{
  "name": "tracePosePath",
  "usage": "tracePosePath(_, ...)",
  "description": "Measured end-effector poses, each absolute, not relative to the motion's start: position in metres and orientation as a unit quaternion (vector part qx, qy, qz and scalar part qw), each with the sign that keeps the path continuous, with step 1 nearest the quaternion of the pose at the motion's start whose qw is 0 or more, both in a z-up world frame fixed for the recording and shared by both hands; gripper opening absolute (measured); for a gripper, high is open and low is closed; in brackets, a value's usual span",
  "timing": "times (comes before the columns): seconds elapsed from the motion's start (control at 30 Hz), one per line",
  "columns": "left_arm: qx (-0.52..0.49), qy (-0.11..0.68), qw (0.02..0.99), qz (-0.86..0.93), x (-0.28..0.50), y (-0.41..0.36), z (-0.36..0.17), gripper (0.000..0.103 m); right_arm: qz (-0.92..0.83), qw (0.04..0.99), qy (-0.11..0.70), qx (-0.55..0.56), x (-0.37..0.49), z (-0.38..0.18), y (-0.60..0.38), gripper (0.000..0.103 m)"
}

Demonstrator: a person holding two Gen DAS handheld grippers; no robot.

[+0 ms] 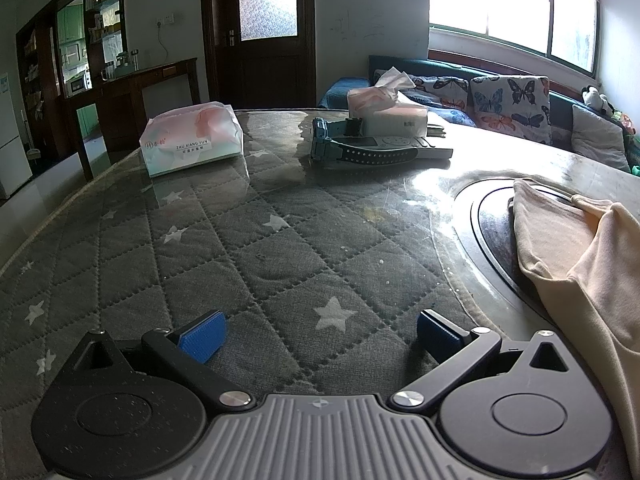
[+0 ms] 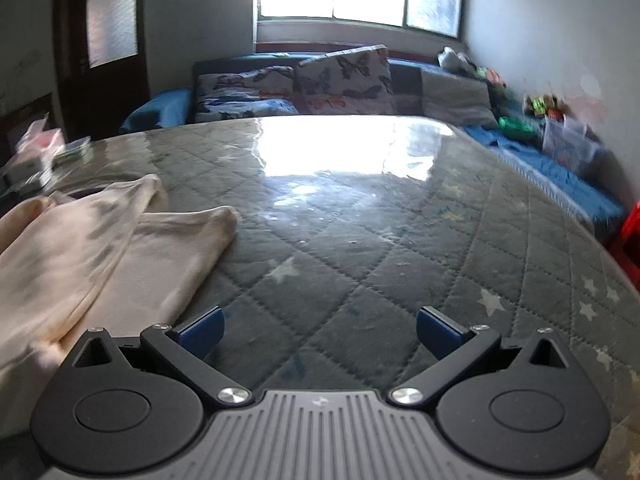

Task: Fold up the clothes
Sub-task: 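Move both grippers toward the crumpled cream shirt on the mat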

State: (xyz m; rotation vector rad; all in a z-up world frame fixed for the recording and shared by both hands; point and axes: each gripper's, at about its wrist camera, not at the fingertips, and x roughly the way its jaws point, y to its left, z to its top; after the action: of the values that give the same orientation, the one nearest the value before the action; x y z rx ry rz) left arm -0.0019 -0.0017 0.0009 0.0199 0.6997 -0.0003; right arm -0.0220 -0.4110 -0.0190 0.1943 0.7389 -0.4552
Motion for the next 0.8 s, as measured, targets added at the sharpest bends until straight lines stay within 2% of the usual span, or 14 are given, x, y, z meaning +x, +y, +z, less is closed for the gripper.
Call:
tracePosePath(0.23, 0.015, 0.356, 0.934, 0.001, -0.015, -0.013, 0.007, 0.103, -0.185, 0.910, 0.362, 0.078, 0.009, -0.010, -0.426, 0.103)
tracePosePath(0.3, 0.007, 0.353, 0.936, -0.010, -0.025, -0.016, 0.013, 0.103, -0.182, 0.921, 0.342, 0.031, 0.009, 0.003, -0.374, 0.103)
tracePosePath(0.5, 0.016, 0.356, 0.933, -0.053, -0.056, -0.038, 0.028, 0.103, -0.123, 0.938, 0.325, 0.019, -0.020, 0.020, -0.303, 0.103)
tracePosePath(0.8, 0.036, 0.364, 0.923, -0.116, -0.085, -0.071, 0.035, 0.103, -0.063, 0.943, 0.324, 0.037, -0.064, 0.024, -0.299, 0.103)
